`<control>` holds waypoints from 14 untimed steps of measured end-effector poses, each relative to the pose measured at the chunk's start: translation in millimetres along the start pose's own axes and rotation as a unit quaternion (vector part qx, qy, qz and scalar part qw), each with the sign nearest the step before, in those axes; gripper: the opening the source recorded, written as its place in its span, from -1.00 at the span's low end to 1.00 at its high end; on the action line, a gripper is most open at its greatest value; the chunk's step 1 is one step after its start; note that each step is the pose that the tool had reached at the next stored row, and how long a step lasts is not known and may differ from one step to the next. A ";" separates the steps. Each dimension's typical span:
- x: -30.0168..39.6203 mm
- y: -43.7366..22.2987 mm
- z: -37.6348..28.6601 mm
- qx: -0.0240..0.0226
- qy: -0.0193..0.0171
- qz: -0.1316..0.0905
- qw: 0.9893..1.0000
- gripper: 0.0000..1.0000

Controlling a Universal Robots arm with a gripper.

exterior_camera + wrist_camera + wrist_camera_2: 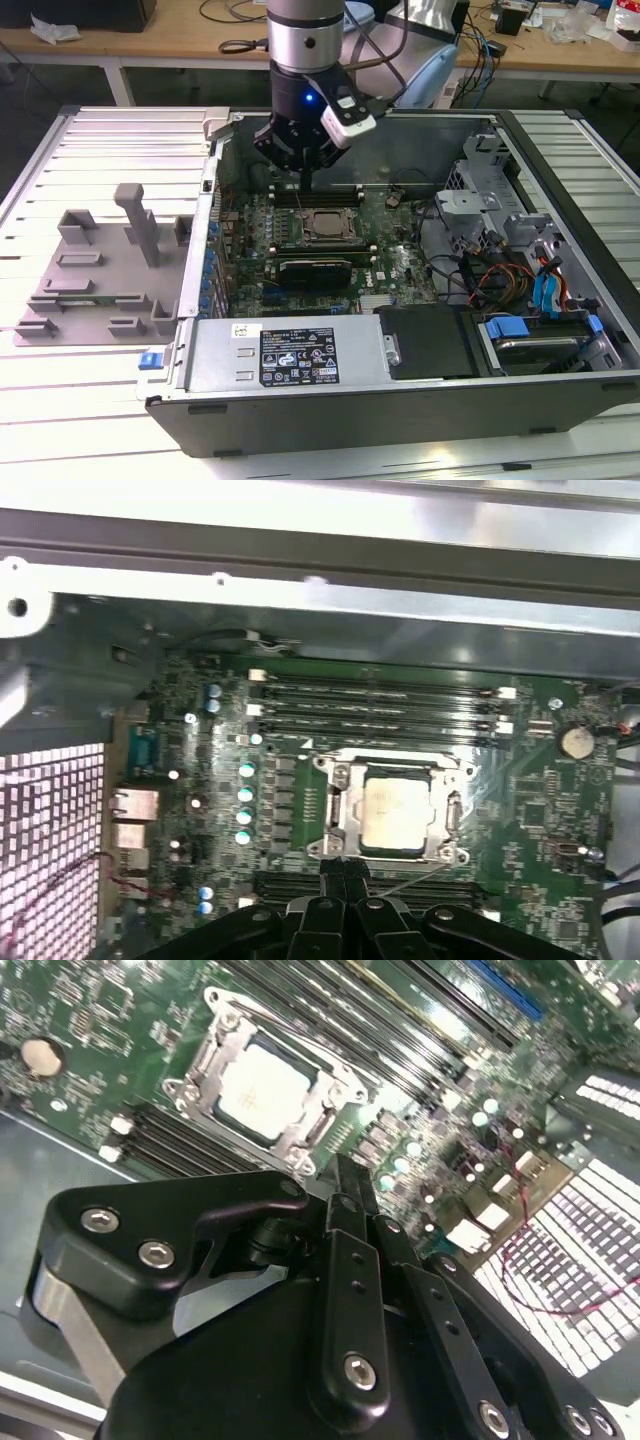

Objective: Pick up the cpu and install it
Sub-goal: 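Install the first cpu locking lever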

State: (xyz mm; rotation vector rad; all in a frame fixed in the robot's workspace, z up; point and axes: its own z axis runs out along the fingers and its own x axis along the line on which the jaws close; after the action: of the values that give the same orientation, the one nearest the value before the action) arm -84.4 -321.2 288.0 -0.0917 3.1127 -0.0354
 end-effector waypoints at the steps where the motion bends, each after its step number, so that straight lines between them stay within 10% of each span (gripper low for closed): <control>1: 3.3 0.6 -0.1 0.000 0.000 0.000 1.000 -0.79; 14: 13.9 2.9 3.8 -0.001 0.001 0.000 1.000 -0.79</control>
State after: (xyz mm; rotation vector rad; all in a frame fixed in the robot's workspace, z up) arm -98.3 -319.3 283.8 -0.0907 3.1141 -0.0327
